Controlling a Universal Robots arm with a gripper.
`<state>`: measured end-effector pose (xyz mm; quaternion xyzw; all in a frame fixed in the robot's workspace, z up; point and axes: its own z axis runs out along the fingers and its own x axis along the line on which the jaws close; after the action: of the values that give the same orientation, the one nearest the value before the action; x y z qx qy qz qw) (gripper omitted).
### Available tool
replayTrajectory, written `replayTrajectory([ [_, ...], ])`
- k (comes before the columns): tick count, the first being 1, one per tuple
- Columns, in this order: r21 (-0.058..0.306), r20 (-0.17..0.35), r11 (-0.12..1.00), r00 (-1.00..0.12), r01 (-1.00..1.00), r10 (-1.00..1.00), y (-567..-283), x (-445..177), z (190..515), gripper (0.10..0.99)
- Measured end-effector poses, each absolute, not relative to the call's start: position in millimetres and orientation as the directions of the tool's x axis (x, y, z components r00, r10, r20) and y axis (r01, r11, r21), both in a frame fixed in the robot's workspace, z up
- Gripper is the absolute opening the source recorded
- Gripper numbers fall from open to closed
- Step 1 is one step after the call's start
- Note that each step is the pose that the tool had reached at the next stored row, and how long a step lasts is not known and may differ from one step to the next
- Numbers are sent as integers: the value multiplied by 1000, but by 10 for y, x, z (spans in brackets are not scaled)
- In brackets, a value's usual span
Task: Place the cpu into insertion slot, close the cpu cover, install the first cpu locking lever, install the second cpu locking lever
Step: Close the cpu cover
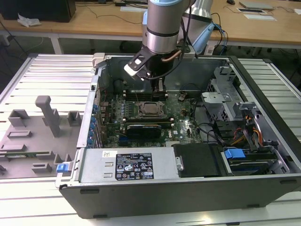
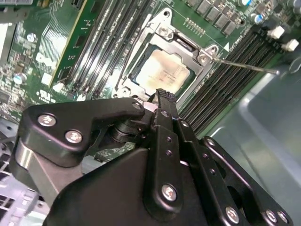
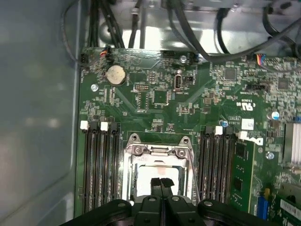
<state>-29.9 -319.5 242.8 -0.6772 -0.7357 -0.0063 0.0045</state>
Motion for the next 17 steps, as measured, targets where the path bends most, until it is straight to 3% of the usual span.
replayTrajectory([
  [17,2,12,466,-466,885,885,-3195,-299,2427,106],
])
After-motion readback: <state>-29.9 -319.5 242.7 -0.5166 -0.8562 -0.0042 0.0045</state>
